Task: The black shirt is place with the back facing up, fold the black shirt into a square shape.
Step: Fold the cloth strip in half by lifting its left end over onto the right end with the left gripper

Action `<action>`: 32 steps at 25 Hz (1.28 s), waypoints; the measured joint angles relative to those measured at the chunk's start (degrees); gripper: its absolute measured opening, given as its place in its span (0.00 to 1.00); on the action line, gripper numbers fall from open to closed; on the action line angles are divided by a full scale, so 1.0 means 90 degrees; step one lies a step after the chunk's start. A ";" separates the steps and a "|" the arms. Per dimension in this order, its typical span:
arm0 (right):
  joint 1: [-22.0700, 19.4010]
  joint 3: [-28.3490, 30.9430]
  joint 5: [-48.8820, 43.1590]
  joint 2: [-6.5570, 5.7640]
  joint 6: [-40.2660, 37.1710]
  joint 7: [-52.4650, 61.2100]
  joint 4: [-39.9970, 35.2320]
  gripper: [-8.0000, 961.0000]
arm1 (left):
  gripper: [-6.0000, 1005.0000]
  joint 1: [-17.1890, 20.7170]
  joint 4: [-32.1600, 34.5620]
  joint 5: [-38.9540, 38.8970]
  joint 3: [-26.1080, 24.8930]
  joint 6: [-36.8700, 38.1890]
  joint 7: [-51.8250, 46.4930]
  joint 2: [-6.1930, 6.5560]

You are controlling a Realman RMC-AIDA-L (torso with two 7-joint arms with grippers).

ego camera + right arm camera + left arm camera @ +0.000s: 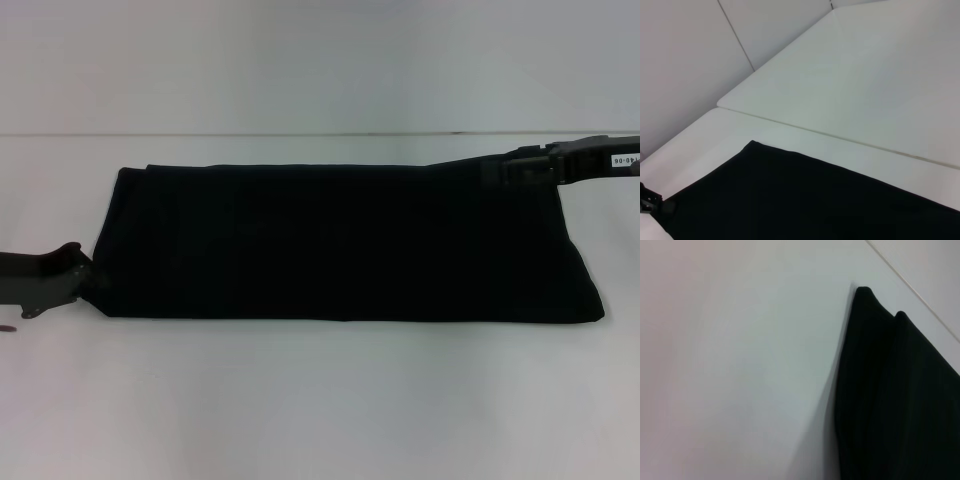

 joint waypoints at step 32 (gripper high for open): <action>0.0046 0.0013 0.0594 0.0561 0.0586 -0.0175 0.0066 0.96 | 0.04 0.1202 0.1878 0.0286 -0.0964 0.0743 0.3063 0.0212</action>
